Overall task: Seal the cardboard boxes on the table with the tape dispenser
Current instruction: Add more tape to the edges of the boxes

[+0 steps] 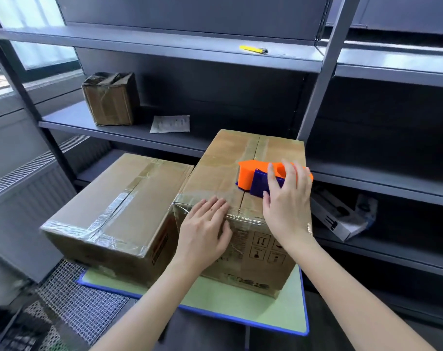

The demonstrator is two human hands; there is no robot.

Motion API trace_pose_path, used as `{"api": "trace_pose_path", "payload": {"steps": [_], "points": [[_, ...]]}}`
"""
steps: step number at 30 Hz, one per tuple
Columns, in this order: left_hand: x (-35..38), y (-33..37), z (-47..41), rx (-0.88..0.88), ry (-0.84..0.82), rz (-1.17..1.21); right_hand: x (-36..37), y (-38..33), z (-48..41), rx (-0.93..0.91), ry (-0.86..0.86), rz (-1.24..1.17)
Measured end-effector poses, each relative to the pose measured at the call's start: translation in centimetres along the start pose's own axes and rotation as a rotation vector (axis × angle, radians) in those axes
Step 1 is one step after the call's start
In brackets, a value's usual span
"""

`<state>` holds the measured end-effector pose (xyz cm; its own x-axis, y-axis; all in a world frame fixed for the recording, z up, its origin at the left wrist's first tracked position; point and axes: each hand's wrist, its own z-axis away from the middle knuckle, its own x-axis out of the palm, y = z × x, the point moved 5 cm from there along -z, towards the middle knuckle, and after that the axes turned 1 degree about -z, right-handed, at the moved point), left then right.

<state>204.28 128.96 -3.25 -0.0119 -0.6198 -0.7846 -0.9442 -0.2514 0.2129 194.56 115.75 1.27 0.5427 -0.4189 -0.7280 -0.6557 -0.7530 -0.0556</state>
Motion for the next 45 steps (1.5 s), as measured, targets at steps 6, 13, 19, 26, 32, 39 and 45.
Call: {"api": "trace_pose_path", "payload": {"steps": [6,13,19,26,32,39,45], "points": [[-0.3,-2.3,0.7,-0.022,0.031,0.044,0.7,-6.4,2.4,-0.349,-0.199,-0.281],[-1.9,-5.5,0.7,-0.081,0.116,0.332,2.0,-7.8,3.5,-0.405,-0.389,-0.183],[-2.4,-10.9,1.4,-0.541,0.140,0.440,2.2,-8.8,2.3,-0.379,-0.388,-0.306],[-1.0,-12.9,1.4,-0.535,-0.086,0.758,4.3,-13.5,0.0,-0.441,-0.595,-0.443],[-1.2,-12.7,0.8,-0.401,-0.115,0.630,5.7,-14.4,0.2,-0.497,-0.632,-0.383],[-0.8,-13.8,0.5,-0.272,-0.083,0.415,5.8,-14.4,0.4,-0.489,-0.590,-0.390],[-0.9,-13.2,0.9,-0.107,0.066,0.192,5.6,-14.3,0.2,-0.467,-0.605,-0.410]]}}
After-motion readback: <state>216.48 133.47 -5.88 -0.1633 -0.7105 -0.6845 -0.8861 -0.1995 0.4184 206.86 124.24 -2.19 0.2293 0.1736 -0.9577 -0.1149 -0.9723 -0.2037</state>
